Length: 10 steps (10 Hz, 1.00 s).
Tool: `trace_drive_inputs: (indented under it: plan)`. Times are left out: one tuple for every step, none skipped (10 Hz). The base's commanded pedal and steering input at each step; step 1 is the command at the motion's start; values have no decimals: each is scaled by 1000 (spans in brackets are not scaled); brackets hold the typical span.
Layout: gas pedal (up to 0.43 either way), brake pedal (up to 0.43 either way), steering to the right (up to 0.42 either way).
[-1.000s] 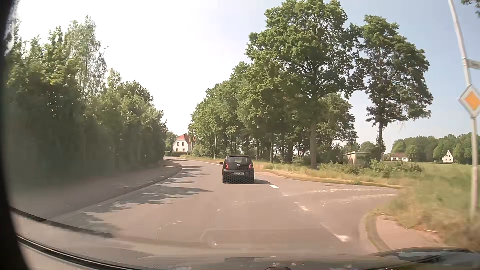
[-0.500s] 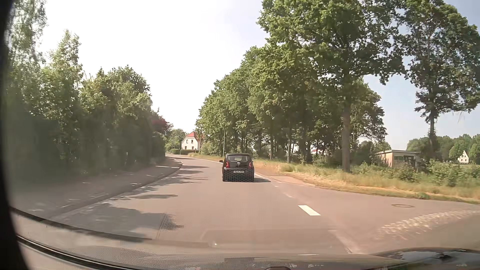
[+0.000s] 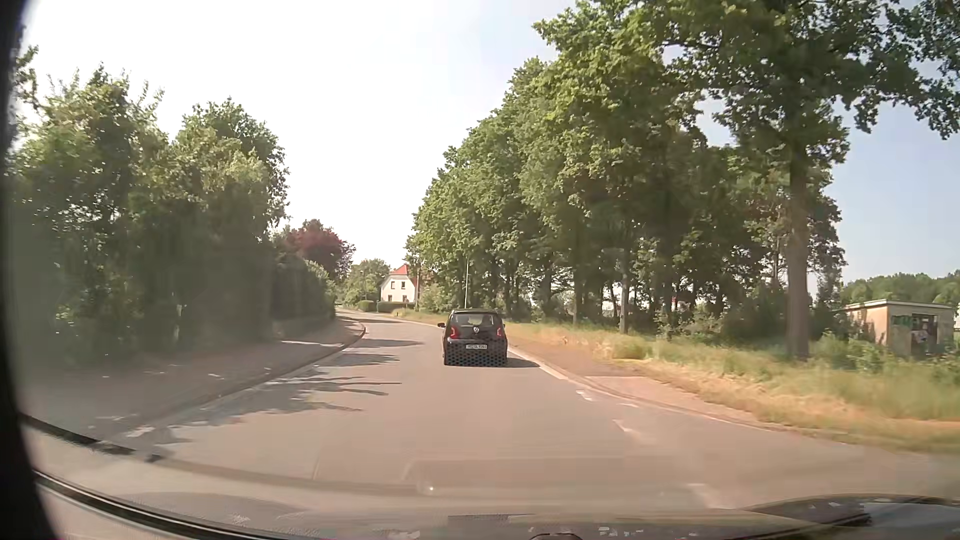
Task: Follow the waypoints while adhering to traffic rules and regulations
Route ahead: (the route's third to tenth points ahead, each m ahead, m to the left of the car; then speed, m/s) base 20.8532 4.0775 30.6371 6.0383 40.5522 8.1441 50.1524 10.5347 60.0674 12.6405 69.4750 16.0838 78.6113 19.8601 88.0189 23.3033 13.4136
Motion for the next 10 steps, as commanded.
trace_drive_inputs:
  plan:
    - [189, 0, -29]
    - [189, 0, -28]
    - [189, 0, -28]
    - [189, 0, -27]
    - [189, 0, -27]
    - [189, 0, -27]
    - [189, 0, -28]
    - [189, 0, -27]
    - [189, 0, -27]
    - [177, 0, -27]
